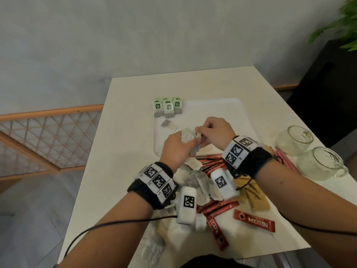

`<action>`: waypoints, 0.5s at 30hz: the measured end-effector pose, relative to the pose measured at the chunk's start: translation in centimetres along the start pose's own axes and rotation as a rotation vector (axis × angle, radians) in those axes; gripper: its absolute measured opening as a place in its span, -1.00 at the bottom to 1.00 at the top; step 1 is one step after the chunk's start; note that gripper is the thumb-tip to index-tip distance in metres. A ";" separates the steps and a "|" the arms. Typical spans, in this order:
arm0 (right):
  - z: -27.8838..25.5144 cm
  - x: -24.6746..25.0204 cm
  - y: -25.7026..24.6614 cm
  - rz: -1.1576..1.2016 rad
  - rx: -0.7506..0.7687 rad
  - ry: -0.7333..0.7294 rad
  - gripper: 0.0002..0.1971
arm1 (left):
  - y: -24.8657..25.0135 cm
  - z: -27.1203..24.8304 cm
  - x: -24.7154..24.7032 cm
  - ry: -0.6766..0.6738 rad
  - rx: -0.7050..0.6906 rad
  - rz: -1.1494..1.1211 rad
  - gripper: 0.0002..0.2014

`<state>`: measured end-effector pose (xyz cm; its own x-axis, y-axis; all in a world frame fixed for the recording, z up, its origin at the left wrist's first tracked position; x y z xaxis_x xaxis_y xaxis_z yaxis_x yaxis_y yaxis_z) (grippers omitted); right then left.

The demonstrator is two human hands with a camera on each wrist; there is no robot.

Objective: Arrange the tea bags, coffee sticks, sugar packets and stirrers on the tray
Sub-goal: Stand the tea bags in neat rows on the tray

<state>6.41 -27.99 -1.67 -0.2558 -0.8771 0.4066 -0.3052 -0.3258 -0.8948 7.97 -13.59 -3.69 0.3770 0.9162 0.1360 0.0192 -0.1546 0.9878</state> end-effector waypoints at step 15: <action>9.4 -4.6 1.0 0.072 -0.072 -0.238 -0.94 | -2.3 7.8 5.2 0.079 0.137 -0.018 -0.83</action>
<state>15.90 -27.55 -6.17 -0.0593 -0.9582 0.2797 -0.3608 -0.2407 -0.9011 17.09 -11.38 -5.81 0.3018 0.9446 0.1294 0.1534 -0.1820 0.9713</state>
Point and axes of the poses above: each hand's wrist, its own z-axis towards the middle knuckle, its own x-axis out of the back of the hand, y = z × x, the point moved 10 cm from there along z, towards the middle knuckle, and after that the axes turned 4 degrees about -x, right-handed, at the moved point
